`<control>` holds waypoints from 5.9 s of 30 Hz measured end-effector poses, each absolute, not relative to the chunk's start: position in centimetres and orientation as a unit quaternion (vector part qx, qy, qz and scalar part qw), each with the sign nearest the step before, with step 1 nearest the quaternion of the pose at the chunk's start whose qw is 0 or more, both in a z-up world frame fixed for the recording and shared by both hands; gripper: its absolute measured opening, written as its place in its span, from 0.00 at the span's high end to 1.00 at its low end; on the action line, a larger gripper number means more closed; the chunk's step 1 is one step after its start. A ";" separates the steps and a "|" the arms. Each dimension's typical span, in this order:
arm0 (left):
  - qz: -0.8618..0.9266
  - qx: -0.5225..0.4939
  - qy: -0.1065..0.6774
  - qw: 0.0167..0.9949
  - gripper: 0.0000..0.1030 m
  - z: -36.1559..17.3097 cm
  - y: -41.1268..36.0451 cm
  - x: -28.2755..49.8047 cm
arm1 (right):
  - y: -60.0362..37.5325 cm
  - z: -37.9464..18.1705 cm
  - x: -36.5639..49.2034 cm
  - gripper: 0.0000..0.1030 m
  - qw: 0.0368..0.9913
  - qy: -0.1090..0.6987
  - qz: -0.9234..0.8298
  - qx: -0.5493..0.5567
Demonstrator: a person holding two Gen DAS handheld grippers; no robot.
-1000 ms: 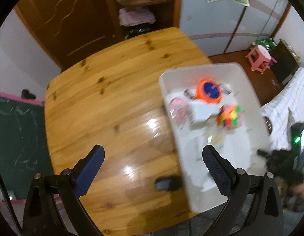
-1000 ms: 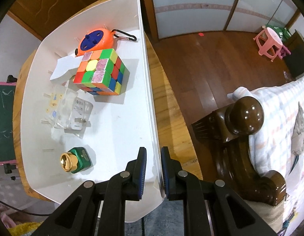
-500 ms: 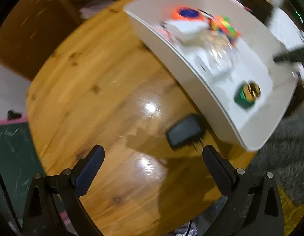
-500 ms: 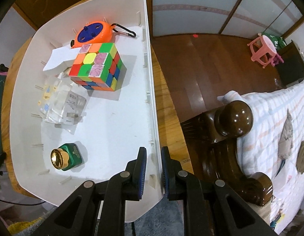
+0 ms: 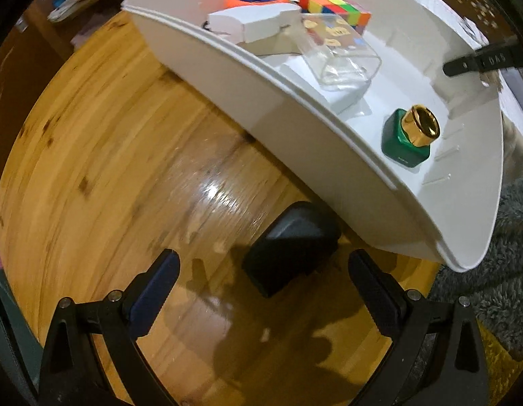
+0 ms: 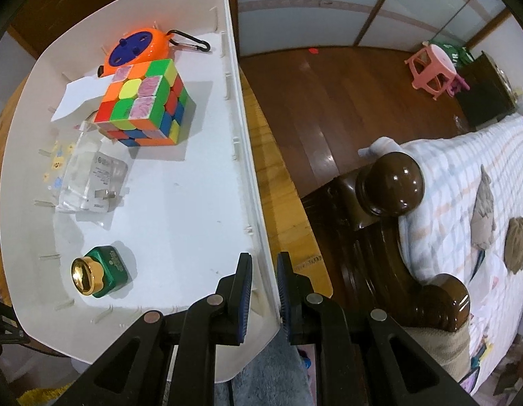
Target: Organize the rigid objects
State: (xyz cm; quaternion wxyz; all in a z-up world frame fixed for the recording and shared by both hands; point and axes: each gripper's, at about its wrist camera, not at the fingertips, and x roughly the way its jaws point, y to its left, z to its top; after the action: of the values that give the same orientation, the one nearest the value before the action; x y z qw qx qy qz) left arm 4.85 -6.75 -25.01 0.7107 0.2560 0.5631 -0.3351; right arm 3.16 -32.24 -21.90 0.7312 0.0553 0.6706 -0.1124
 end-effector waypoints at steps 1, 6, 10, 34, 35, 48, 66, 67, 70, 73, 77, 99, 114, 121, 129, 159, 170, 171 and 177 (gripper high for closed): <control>-0.338 0.261 0.562 0.708 0.03 -25.2 -7.0 4.9 | -32.3 -21.9 3.2 0.85 0.731 0.670 -0.116 0.057; -0.342 0.282 0.567 0.694 0.04 -26.5 -8.1 4.9 | -32.4 -21.9 3.1 0.85 0.729 0.669 -0.127 0.069; -0.343 0.282 0.569 0.692 0.08 -27.0 -8.4 5.3 | -32.5 -22.0 3.2 0.85 0.727 0.669 -0.135 0.076; -0.243 0.126 0.610 0.744 0.38 -19.6 -1.5 7.5 | -32.9 -22.4 3.3 0.85 0.727 0.672 -0.113 0.080; -0.238 0.124 0.607 0.748 0.38 -18.5 -1.6 7.4 | -33.0 -22.4 3.3 0.85 0.728 0.672 -0.109 0.081; -0.257 0.146 0.548 0.782 0.38 -10.0 -10.0 8.0 | -33.2 -21.2 3.2 0.85 0.748 0.656 -0.053 0.081; -0.240 0.153 0.637 0.717 0.38 -18.8 -22.9 9.6 | -33.1 -20.7 3.5 0.85 0.767 0.640 0.024 0.037; -0.235 0.159 0.635 0.718 0.37 -19.0 -23.0 9.6 | -33.0 -20.8 3.5 0.85 0.768 0.639 0.028 0.034; -0.227 0.185 0.623 0.725 0.37 -18.7 -23.6 9.1 | -32.9 -20.9 3.5 0.85 0.768 0.639 0.036 0.025; -0.222 0.198 0.617 0.729 0.37 -18.7 -24.1 8.9 | -33.0 -21.1 3.5 0.85 0.766 0.641 0.042 0.025; -0.217 0.223 0.611 0.728 0.33 -19.0 -24.8 8.4 | -33.0 -21.1 3.7 0.85 0.764 0.642 0.048 0.021; -0.108 0.111 0.608 0.779 0.30 -13.6 -18.4 6.8 | -33.0 -19.9 3.9 0.84 0.768 0.636 0.070 0.014; -0.019 0.027 0.552 0.833 0.30 -6.4 -12.0 2.5 | -33.5 -17.3 3.2 0.84 0.786 0.614 0.066 0.021; -0.024 0.006 0.538 0.843 0.30 -4.6 -8.9 0.7 | -32.7 -14.4 1.9 0.84 0.803 0.593 0.041 0.039; -0.017 -0.022 0.514 0.857 0.29 -2.2 -4.0 -1.8 | -28.0 -8.6 -1.1 0.84 0.833 0.550 0.048 0.039; 0.084 -0.052 0.475 0.874 0.26 0.5 3.4 -5.2 | -16.9 2.2 -5.0 0.71 0.883 0.455 0.111 0.015; 0.097 -0.051 0.475 0.873 0.26 0.3 3.5 -5.5 | -16.5 2.4 -5.0 0.71 0.884 0.452 0.116 0.006; 0.098 -0.051 0.475 0.873 0.26 0.3 3.5 -5.6 | -16.5 2.4 -4.9 0.71 0.884 0.452 0.117 0.006; 0.108 -0.052 0.471 0.874 0.26 0.4 3.6 -5.7 | -16.6 2.5 -4.6 0.71 0.885 0.450 0.117 0.004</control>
State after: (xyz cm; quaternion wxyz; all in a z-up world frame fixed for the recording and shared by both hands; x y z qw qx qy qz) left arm -5.66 3.62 0.41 0.8740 -0.0524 0.4708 0.1083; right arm -4.64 -16.61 2.48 0.8854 0.0042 0.4497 0.1175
